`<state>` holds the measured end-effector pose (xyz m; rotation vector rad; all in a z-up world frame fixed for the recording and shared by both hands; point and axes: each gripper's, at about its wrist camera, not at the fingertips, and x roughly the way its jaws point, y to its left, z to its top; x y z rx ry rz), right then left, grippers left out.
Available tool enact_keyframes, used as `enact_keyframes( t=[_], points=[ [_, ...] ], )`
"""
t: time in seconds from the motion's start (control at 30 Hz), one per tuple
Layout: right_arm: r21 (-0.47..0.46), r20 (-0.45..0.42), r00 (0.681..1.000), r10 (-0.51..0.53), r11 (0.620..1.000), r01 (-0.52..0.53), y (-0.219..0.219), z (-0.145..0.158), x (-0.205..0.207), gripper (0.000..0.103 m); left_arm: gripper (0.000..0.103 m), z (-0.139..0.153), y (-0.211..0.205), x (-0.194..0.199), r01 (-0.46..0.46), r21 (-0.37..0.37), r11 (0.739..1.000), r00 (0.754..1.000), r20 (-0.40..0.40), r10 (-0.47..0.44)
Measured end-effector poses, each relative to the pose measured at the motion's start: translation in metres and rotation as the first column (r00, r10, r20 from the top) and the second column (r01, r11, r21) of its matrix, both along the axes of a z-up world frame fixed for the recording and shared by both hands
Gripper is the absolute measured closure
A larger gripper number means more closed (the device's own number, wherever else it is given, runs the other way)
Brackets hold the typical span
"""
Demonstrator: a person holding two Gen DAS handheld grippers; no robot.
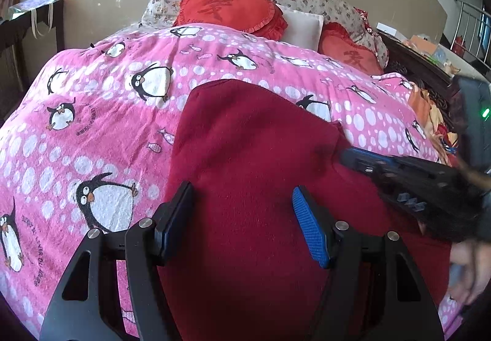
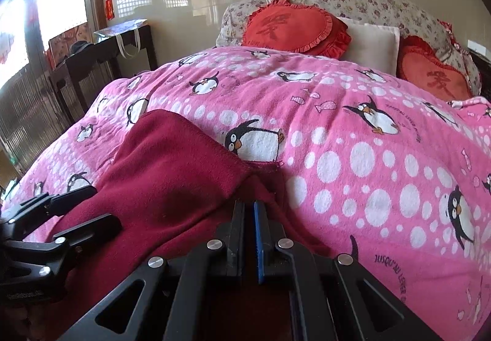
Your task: Fold small clothes
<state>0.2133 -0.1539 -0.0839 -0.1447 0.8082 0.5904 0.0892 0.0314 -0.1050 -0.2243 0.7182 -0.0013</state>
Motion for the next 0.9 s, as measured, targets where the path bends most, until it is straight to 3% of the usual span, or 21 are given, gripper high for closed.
enact_keyframes(
  t=[0.1, 0.2, 0.33, 0.4, 0.47, 0.57, 0.6, 0.7, 0.73, 0.77, 0.9],
  points=[
    [0.022, -0.084, 0.990, -0.117, 0.993, 0.119, -0.021, 0.020, -0.018, 0.093, 0.036, 0.000, 0.000, 0.000, -0.002, -0.001, 1.000, 1.000, 0.001, 0.002],
    [0.047, -0.040, 0.987, -0.157, 0.986, 0.159, -0.050, 0.035, -0.072, 0.088, 0.036, 0.000, -0.001, -0.001, -0.003, 0.003, 1.000, 1.000, 0.002, 0.003],
    [0.006, -0.033, 0.982, -0.188, 0.982, 0.188, -0.079, 0.010, -0.130, 0.081, 0.032, 0.001, 0.003, 0.000, 0.010, -0.029, 1.000, 1.000, -0.002, -0.010],
    [-0.026, -0.108, 0.969, -0.221, 0.975, 0.219, -0.091, -0.017, -0.136, 0.073, 0.026, 0.003, 0.005, 0.000, 0.035, -0.056, 0.998, 0.999, -0.017, -0.036],
    [0.022, -0.108, 0.968, -0.227, 0.973, 0.230, -0.097, -0.014, -0.134, 0.069, 0.025, 0.007, 0.007, 0.001, 0.062, -0.068, 0.996, 0.997, -0.048, -0.066],
    [-0.016, -0.119, 0.975, -0.189, 0.982, 0.189, -0.085, -0.019, -0.129, 0.043, 0.025, 0.023, 0.006, -0.014, 0.065, -0.023, 0.998, 0.996, -0.061, -0.066],
    [-0.019, -0.130, 0.982, -0.134, 0.991, 0.133, -0.076, -0.020, -0.129, 0.020, 0.025, 0.032, 0.004, -0.026, 0.065, -0.002, 0.998, 0.997, -0.042, -0.066],
    [-0.088, -0.110, 0.986, -0.129, 0.989, 0.120, -0.065, -0.022, -0.129, 0.020, 0.022, 0.059, -0.005, -0.080, 0.083, 0.073, 0.994, 0.994, 0.059, -0.088],
    [-0.076, -0.117, 0.985, -0.129, 0.990, 0.120, -0.067, -0.022, -0.128, 0.019, 0.011, 0.064, -0.007, -0.097, 0.084, 0.082, 0.993, 0.992, 0.085, -0.091],
    [-0.045, -0.126, 0.984, -0.128, 0.991, 0.123, -0.071, -0.023, -0.126, 0.019, 0.002, 0.069, -0.008, -0.115, 0.090, 0.075, 0.993, 0.989, 0.111, -0.098],
    [-0.031, -0.126, 0.984, -0.128, 0.992, 0.125, -0.071, -0.023, -0.126, 0.018, 0.000, 0.073, -0.009, -0.157, 0.094, -0.004, 0.996, 0.984, 0.154, -0.092]
  ],
)
